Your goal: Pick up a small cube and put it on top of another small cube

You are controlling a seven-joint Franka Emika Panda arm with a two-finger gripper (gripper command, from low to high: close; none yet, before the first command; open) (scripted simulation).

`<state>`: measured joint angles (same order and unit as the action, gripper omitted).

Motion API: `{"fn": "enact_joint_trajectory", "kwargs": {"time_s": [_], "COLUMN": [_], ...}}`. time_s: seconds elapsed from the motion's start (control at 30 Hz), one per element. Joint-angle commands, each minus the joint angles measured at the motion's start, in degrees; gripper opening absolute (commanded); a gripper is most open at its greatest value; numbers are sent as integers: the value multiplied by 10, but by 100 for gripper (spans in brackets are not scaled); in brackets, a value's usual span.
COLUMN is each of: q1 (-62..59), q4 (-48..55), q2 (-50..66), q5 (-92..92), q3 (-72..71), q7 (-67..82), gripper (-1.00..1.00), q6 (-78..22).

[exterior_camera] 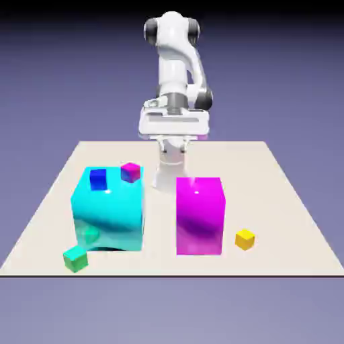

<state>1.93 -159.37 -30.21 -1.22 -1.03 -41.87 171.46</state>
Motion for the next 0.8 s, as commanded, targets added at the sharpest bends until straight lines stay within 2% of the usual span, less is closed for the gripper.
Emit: {"fn": "enact_joint_trajectory", "kwargs": {"time_s": [0.0,0.77], "q1": [5,256], "q4": [14,311], "q2": [19,495], "q5": [-4,-335], "q3": [-21,-166], "q7": [9,96], "gripper": [0,0], "q6": [-23,-537]}}
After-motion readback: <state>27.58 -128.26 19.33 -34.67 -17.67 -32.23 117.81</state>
